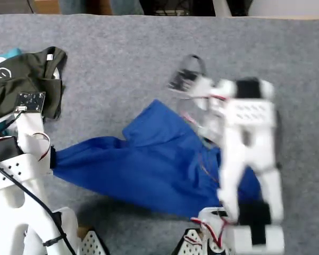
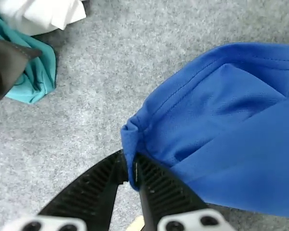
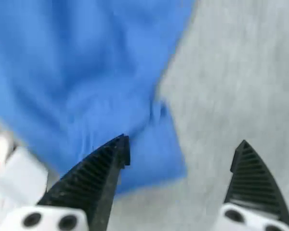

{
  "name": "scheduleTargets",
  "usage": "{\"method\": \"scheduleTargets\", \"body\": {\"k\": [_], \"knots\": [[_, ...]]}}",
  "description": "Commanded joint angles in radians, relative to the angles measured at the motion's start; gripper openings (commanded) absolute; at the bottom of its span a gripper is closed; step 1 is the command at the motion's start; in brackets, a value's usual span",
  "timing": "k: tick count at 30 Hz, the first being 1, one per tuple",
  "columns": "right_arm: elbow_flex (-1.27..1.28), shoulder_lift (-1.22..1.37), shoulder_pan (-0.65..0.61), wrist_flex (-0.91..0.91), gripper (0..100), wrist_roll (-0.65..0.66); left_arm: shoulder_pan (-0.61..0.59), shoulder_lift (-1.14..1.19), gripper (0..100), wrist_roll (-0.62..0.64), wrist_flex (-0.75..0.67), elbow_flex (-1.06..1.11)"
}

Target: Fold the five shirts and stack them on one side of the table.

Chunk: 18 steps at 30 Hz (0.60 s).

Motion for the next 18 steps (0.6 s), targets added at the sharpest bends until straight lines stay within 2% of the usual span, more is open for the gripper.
{"method": "scheduleTargets", "body": {"k": [1, 8, 13, 18], "knots": [[-0.197, 0.223, -0.121, -0.074, 33.9, -0.109, -0.005, -0.012, 3, -0.006, -0.002, -0.002], [-0.667, 0.708, -0.193, -0.060, 33.9, -0.218, -0.010, -0.021, 3, -0.005, -0.005, 0.070], [-1.069, 0.987, -0.242, 0.091, 33.5, -0.278, -0.008, -0.023, 3, -0.005, -0.002, 0.071], [-1.334, 1.144, -0.273, 0.115, 19.2, -0.381, -0.005, -0.023, 3, 0.043, -0.009, 0.070]]}}
